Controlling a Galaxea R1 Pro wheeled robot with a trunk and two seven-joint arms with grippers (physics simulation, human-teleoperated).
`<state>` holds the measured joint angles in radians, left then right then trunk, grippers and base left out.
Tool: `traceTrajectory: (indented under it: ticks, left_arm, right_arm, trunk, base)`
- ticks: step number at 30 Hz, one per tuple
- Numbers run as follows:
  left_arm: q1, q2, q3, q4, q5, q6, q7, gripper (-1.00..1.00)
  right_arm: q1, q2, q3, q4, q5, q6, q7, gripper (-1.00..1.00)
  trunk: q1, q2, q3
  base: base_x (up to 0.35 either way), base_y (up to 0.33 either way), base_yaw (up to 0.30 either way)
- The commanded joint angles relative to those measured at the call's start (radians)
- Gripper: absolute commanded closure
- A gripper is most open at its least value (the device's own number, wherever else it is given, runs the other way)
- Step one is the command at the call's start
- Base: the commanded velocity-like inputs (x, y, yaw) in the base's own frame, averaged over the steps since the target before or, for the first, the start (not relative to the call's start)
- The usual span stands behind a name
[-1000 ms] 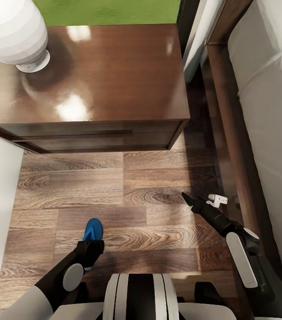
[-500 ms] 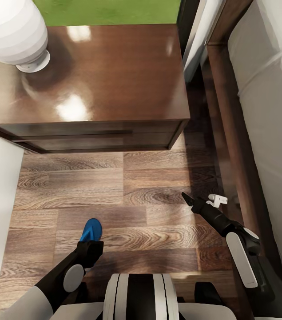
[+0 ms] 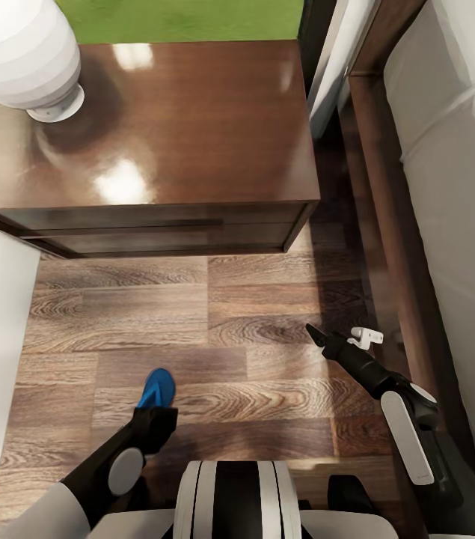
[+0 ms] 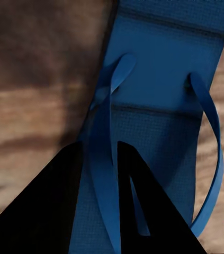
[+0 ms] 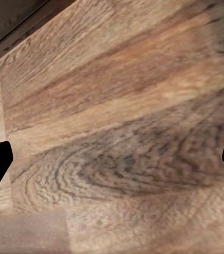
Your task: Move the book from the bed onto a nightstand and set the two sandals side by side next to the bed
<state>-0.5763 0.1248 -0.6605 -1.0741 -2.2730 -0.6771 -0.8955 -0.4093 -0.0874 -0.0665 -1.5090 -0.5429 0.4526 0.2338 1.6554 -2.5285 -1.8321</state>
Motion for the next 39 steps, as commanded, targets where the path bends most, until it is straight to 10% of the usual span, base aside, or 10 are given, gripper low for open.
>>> traceTrajectory:
  ticks: [1,39]
  left_arm:
    - [-0.001,0.001,-0.012,-0.001,-0.002,0.001,0.003,1.00]
    - [-0.001,0.001,-0.030,-0.003,0.000,-0.002,-0.077,1.00]
  right_arm:
    - [-0.001,0.000,-0.053,0.000,0.000,0.006,-0.002,-1.00]
    - [0.000,0.000,-0.053,0.000,0.000,0.006,-0.002,-1.00]
  trunk:
    - [0.000,0.000,0.000]
    - [-0.014,0.007,0.123]
  base:
    - [0.000,0.000,0.000]
    - [0.000,0.000,0.000]
